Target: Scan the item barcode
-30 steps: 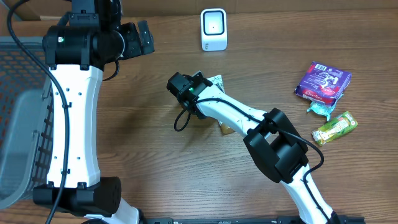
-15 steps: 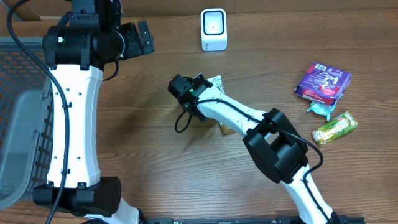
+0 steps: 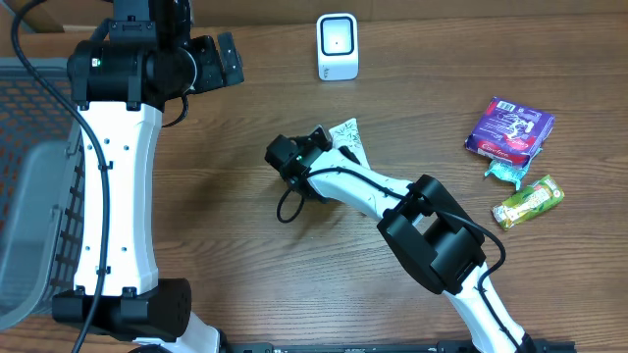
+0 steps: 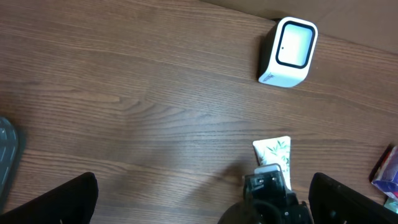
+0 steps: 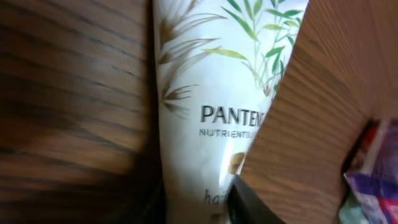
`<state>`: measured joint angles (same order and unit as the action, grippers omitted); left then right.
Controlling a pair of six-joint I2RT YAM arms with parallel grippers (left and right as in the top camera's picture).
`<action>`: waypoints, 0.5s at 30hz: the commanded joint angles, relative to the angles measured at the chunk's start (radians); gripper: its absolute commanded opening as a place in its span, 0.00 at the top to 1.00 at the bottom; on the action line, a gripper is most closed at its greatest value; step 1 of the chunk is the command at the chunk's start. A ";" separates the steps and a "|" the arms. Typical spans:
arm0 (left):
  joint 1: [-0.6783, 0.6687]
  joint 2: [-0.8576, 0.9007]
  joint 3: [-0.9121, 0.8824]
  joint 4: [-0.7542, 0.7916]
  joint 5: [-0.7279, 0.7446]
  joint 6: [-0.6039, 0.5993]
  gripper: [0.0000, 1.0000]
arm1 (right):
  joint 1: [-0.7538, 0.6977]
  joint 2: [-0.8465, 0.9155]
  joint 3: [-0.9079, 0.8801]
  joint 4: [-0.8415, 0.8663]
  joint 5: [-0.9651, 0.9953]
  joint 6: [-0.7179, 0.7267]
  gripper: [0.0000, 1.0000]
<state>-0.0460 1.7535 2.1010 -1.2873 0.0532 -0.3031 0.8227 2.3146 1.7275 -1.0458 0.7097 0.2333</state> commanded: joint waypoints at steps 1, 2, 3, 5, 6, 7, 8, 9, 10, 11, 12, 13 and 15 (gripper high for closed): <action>-0.008 0.001 0.008 0.002 0.007 0.019 0.01 | -0.004 0.019 -0.018 -0.018 0.031 0.002 0.76; -0.008 0.001 0.008 0.002 0.007 0.019 0.00 | -0.004 0.019 -0.018 -0.021 0.031 0.002 0.77; -0.008 0.001 0.008 0.002 0.007 0.019 0.00 | -0.004 0.019 -0.018 -0.023 0.031 0.002 0.77; -0.008 0.001 0.008 0.002 0.007 0.019 0.01 | -0.004 0.019 -0.018 -0.027 0.031 0.002 0.77; -0.008 0.001 0.008 0.002 0.007 0.019 0.01 | -0.004 0.019 -0.017 -0.035 0.030 0.002 0.78; -0.008 0.001 0.008 0.002 0.007 0.019 0.00 | -0.004 0.018 -0.017 -0.046 0.030 0.003 0.83; -0.008 0.001 0.008 0.002 0.007 0.019 0.00 | -0.004 0.018 -0.015 -0.053 0.026 0.003 0.89; -0.008 0.001 0.008 0.002 0.007 0.019 0.00 | -0.004 0.017 -0.006 -0.064 0.001 0.003 0.92; -0.008 0.001 0.008 0.002 0.007 0.019 0.00 | -0.004 0.017 0.004 -0.071 -0.028 0.003 0.93; -0.008 0.001 0.008 0.002 0.007 0.019 0.00 | -0.006 0.015 0.016 -0.079 -0.060 0.003 0.94; -0.008 0.001 0.008 0.002 0.007 0.019 0.00 | -0.010 0.011 0.034 -0.089 -0.099 0.002 0.94; -0.008 0.001 0.008 0.002 0.007 0.019 0.00 | -0.014 0.006 0.051 -0.097 -0.139 0.002 0.94; -0.008 0.001 0.008 0.002 0.007 0.019 0.00 | -0.024 -0.015 0.088 -0.112 -0.228 0.001 0.95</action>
<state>-0.0460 1.7535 2.1010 -1.2873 0.0528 -0.3031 0.8162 2.3150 1.7638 -1.1454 0.7040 0.2348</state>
